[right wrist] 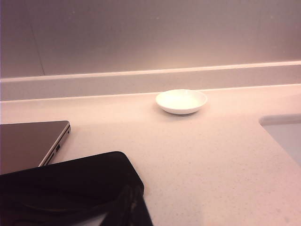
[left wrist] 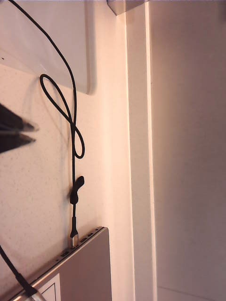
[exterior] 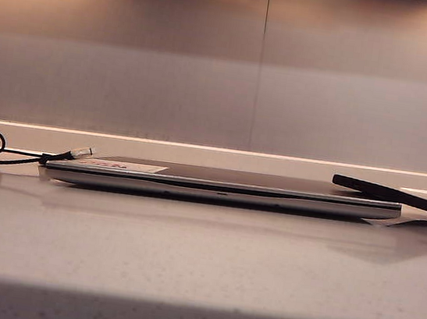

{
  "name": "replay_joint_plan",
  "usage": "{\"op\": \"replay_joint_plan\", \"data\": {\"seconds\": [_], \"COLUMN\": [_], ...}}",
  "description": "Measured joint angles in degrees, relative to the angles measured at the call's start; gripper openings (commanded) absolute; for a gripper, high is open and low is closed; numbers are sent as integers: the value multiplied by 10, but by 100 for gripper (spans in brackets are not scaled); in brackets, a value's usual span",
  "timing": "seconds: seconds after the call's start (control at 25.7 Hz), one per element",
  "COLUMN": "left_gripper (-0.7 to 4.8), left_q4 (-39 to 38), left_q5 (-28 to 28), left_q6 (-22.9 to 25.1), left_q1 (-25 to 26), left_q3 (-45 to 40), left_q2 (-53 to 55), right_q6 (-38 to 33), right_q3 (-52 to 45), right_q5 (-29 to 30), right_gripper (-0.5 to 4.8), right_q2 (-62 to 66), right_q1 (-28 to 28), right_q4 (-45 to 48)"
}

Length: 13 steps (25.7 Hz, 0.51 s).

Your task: Pick up the charging cable and the phone, plug the charging cable into the charging port on the phone, and finally place them back on the table.

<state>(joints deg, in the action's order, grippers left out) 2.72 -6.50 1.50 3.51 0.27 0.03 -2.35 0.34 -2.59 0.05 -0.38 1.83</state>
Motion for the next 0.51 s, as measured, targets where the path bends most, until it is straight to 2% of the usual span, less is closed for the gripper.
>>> {"op": "replay_joint_plan", "data": {"seconds": [0.39,0.51], "left_gripper": [-5,-5], "left_q4": [-2,27], "left_q5": [0,0], "left_q6": [0,-6], "left_q1": [0,0], "left_q3": [0,0], "left_q2": [0,0], "right_q6": [0,-2], "right_q3": [0,2], "right_q5": [0,0], "right_gripper": [-5,-5], "right_q2": [0,0], "right_q1": [0,0], "right_q4": [0,0]}}
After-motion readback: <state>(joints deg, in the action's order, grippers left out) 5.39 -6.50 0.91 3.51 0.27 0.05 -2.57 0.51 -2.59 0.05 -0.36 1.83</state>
